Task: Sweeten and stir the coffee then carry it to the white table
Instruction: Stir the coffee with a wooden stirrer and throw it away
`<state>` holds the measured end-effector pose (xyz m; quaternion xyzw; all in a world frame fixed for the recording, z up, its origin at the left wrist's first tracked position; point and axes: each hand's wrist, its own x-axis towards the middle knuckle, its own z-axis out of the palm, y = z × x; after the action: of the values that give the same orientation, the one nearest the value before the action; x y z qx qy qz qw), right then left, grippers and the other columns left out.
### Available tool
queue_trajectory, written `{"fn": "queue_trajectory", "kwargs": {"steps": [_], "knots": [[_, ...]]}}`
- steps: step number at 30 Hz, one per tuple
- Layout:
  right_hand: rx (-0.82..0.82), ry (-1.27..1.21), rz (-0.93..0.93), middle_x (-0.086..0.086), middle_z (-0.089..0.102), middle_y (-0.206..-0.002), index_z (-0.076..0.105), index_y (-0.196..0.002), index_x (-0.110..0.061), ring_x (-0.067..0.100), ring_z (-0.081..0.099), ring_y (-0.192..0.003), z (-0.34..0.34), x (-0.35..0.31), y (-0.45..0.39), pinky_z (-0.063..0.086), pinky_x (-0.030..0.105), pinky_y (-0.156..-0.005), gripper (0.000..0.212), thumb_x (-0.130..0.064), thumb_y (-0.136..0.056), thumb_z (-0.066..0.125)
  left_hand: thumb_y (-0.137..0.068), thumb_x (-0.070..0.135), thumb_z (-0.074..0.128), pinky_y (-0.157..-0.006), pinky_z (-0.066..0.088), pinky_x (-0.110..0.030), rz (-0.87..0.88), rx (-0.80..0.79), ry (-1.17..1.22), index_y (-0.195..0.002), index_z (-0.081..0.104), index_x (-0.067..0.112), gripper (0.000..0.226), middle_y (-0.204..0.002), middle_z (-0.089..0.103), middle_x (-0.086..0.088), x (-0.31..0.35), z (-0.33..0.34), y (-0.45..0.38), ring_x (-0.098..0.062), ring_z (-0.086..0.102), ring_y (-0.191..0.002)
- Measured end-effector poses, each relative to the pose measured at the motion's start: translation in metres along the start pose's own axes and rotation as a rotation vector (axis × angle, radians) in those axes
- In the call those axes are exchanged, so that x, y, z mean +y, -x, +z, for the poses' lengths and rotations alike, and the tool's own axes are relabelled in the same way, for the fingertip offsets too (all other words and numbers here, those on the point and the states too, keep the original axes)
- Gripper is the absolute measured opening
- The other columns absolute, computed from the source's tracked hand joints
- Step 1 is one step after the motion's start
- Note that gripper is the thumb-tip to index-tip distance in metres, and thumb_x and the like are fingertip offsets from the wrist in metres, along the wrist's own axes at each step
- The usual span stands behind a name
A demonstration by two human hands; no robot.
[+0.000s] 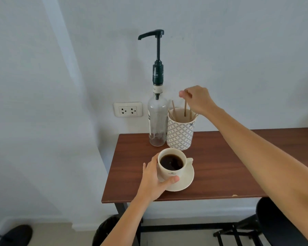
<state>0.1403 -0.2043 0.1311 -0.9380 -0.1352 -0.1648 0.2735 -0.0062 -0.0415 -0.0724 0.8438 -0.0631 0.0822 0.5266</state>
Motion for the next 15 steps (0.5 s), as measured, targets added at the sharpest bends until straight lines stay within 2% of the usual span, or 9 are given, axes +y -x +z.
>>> {"fn": "queue_trajectory", "kwargs": {"steps": [2,3,5,7,11,13,15], "knots": [[0.185,-0.101,-0.054,-0.013,0.049,-0.058,0.073,-0.093,0.003,-0.001,0.045,-0.053,-0.027,-0.012,0.018,0.037,0.008,-0.059,0.046,-0.030,-0.104,0.043,-0.069,0.068,0.075,-0.120,0.012,-0.060,0.001,0.002,0.002,-0.138,0.039,0.043,0.082,-0.135,0.052,0.030,0.000,0.000,0.000,0.001,0.043,-0.133],[0.269,-0.174,-0.065,-0.012,0.052,-0.059,0.074,-0.094,-0.003,0.000,0.048,-0.053,-0.038,-0.015,0.030,0.041,0.010,-0.060,0.046,-0.032,-0.104,0.041,-0.069,0.068,0.075,-0.121,0.010,-0.060,-0.001,0.003,0.003,-0.137,0.039,0.043,0.081,-0.135,0.052,0.029,-0.001,0.001,0.000,0.001,0.043,-0.133],[0.332,-0.380,-0.062,-0.001,0.057,-0.057,0.071,-0.083,-0.010,0.010,0.051,-0.049,-0.051,-0.017,0.057,0.045,0.025,-0.059,0.047,-0.037,-0.103,0.039,-0.069,0.069,0.074,-0.121,0.009,-0.059,-0.008,0.000,0.003,-0.137,0.038,0.044,0.081,-0.135,0.052,0.030,-0.001,0.001,-0.001,0.001,0.042,-0.133],[0.237,-0.497,-0.035,0.002,0.056,-0.053,0.066,-0.074,-0.012,0.012,0.050,-0.045,-0.043,-0.014,0.086,0.043,0.026,-0.054,0.046,-0.036,-0.103,0.040,-0.070,0.067,0.075,-0.121,0.009,-0.059,-0.014,-0.005,0.005,-0.138,0.038,0.043,0.081,-0.136,0.051,0.030,-0.001,0.001,-0.001,0.002,0.042,-0.133],[-0.046,-0.368,-0.027,-0.002,0.066,-0.062,0.068,-0.077,-0.013,0.002,0.055,-0.047,0.006,0.007,0.126,0.045,0.016,-0.055,0.037,-0.028,-0.102,0.046,-0.071,0.065,0.075,-0.121,0.006,-0.059,-0.016,-0.018,0.014,-0.138,0.038,0.041,0.080,-0.136,0.052,0.028,-0.002,0.000,0.000,0.000,0.042,-0.134],[-0.088,-0.254,-0.074,-0.003,0.068,-0.066,0.067,-0.081,-0.012,-0.004,0.059,-0.051,0.021,0.017,0.136,0.043,0.009,-0.058,0.034,-0.027,-0.103,0.046,-0.071,0.064,0.076,-0.121,0.007,-0.059,-0.018,-0.021,0.011,-0.139,0.038,0.041,0.081,-0.136,0.052,0.027,-0.003,0.000,0.000,-0.001,0.042,-0.134],[-0.065,-0.190,-0.096,-0.001,0.069,-0.066,0.066,-0.081,-0.011,-0.005,0.061,-0.060,0.024,0.021,0.143,0.043,0.006,-0.061,0.035,-0.028,-0.103,0.045,-0.071,0.063,0.076,-0.121,0.008,-0.059,-0.017,-0.024,0.011,-0.139,0.038,0.041,0.081,-0.136,0.052,0.027,-0.003,0.000,0.000,0.000,0.042,-0.133]]}}
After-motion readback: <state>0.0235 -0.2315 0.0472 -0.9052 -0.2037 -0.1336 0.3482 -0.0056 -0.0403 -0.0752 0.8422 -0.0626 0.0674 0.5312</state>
